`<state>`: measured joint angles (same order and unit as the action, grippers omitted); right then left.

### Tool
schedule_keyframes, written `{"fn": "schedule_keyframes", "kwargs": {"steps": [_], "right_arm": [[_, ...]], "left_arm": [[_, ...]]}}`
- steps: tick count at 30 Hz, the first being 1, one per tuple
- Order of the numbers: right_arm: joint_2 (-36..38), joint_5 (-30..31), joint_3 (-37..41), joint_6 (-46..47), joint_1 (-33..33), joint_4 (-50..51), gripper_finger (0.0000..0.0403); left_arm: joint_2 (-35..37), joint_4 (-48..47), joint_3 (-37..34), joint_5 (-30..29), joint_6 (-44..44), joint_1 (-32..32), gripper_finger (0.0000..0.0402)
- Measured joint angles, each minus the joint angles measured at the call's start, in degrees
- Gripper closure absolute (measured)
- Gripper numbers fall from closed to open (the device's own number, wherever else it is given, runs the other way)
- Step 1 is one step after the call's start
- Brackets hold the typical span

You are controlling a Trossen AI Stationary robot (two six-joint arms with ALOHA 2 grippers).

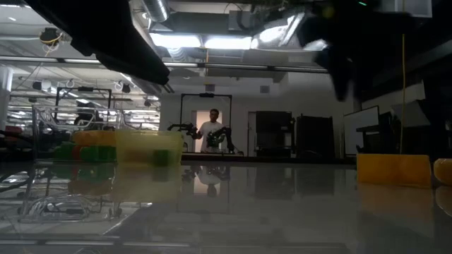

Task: Sort blocks by size
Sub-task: Put the small green game piece into the yellow bin

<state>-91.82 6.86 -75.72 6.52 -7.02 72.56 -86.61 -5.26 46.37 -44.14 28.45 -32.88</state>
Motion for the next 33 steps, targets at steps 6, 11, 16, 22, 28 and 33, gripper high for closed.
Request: {"fn": "schedule_keyframes", "kwargs": {"steps": [6,11,16,22,28,33], "right_arm": [[6.91,-2.06,14.44,6.94,-1.73,-8.03,0.0146],[10.51,-2.90,21.63,7.79,-1.63,-15.27,0.0146],[10.77,0.26,26.15,6.78,-1.60,-20.65,0.0146],[10.54,3.51,30.08,7.11,-1.60,-26.19,0.0146],[10.63,8.46,30.11,7.06,-1.56,-26.60,0.0146],[10.63,6.93,30.14,6.96,-1.56,-26.65,0.0146]], "left_arm": [[-0.02,0.40,-0.02,0.00,-0.48,0.00,0.0210],[-0.02,0.46,-0.02,0.00,0.11,0.07,0.0210],[-0.02,1.09,-0.02,0.00,1.19,0.07,0.0210],[-0.02,1.78,-0.02,0.00,1.16,0.07,0.0210],[-0.02,1.78,-0.02,0.00,1.51,0.07,0.0210],[-0.02,1.77,-0.02,0.00,1.55,0.07,0.0210]]}}
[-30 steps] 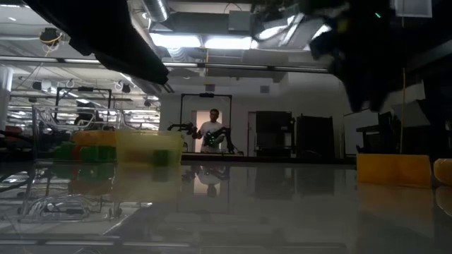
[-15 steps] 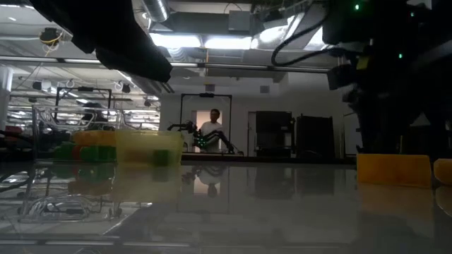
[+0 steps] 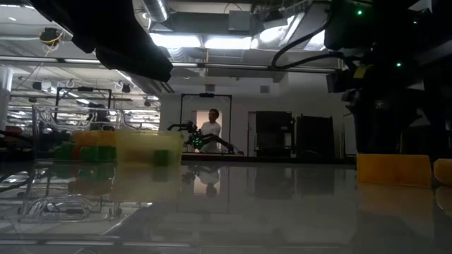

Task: Sort blocks by size
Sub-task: Put the small green game piece into the yellow bin

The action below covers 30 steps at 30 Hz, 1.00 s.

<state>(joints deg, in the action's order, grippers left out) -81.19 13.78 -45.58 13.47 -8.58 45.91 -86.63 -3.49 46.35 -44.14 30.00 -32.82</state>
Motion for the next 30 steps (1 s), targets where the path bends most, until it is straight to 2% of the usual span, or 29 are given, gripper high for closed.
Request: {"fn": "schedule_keyframes", "kwargs": {"steps": [5,9,15,26,30], "right_arm": [[0.00,0.12,0.02,-0.03,0.93,-1.55,0.0146],[0.00,-0.50,0.02,-0.24,4.12,-2.68,0.0146],[0.00,-6.80,0.02,-0.25,8.00,-2.58,0.0146],[-0.07,-7.98,0.10,0.76,8.26,-2.60,0.0146],[-0.07,-7.94,2.27,1.22,8.26,-4.34,0.0146]], "left_arm": [[0.00,-0.01,0.00,0.00,0.02,0.00,0.0210],[0.00,-0.04,0.00,0.00,0.02,-0.02,0.0210],[0.00,-0.04,0.00,0.00,0.02,-0.07,0.0210],[0.00,-0.08,0.00,0.02,-0.37,-0.09,0.0210],[0.00,-0.10,0.00,0.02,-0.39,-0.08,0.0210]]}}
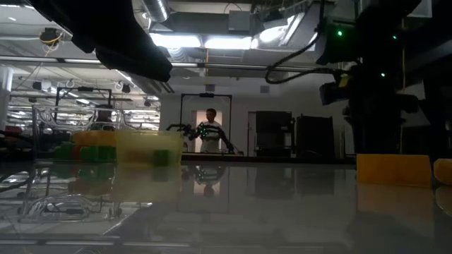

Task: Sort blocks by size
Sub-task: Put the small green game piece into the yellow bin

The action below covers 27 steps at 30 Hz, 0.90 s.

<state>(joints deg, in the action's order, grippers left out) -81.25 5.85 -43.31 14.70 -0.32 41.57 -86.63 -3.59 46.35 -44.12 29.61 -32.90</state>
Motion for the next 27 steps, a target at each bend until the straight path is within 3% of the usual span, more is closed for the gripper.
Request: {"fn": "schedule_keyframes", "kwargs": {"steps": [7,13,27], "right_arm": [[-0.02,0.04,3.34,0.35,-0.02,-7.51,0.0146],[-0.02,0.09,4.32,0.46,-0.02,-6.81,0.0153],[-0.07,-1.30,5.29,0.71,-0.02,-11.11,0.0263]], "left_arm": [[0.00,0.00,0.00,0.00,-0.01,-0.01,0.0210],[0.00,0.01,0.00,0.00,0.00,0.00,0.0210],[0.00,0.02,0.00,0.00,-0.02,-0.01,0.0210]]}}
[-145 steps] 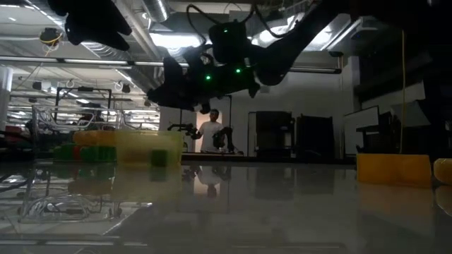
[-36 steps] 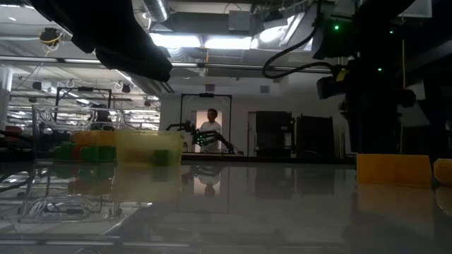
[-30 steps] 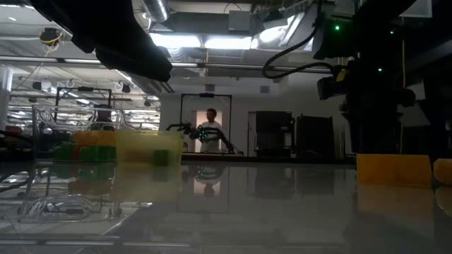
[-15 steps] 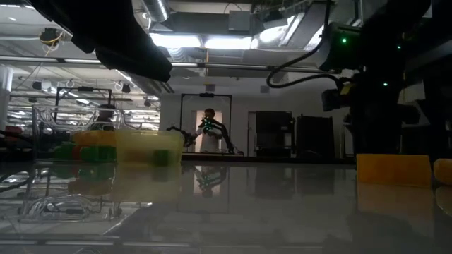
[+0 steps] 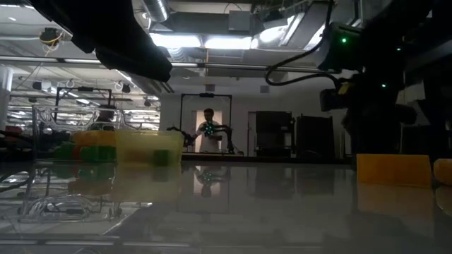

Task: Sort blocks by size
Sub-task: Put the small green game piece into the yellow bin

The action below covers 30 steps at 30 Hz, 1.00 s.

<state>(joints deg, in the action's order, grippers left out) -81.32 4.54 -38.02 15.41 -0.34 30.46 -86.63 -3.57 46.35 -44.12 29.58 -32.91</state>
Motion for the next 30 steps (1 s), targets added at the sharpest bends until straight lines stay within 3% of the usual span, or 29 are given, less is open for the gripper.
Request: {"fn": "schedule_keyframes", "kwargs": {"steps": [7,11,17,23,30], "right_arm": [[0.00,-5.81,0.00,0.03,0.00,-10.26,0.0259],[0.00,-7.62,0.00,0.01,0.00,-22.85,0.0247],[-2.12,-7.57,-0.02,-0.98,0.00,-46.51,0.0260],[-9.22,-5.51,-0.94,-5.08,0.02,-69.59,0.0254],[-21.76,-4.12,-13.42,-8.82,2.57,-73.89,0.0255]], "left_arm": [[0.18,-0.10,0.00,0.00,-0.53,-0.11,0.0210],[2.48,-0.56,0.00,0.00,-1.30,-0.09,0.0210],[9.41,-2.23,0.00,-0.13,-4.41,-0.44,0.0210],[16.75,-7.92,0.02,-5.46,-4.51,-3.28,0.0210],[20.90,-13.05,0.04,-12.93,-0.24,-7.49,0.0210]]}}
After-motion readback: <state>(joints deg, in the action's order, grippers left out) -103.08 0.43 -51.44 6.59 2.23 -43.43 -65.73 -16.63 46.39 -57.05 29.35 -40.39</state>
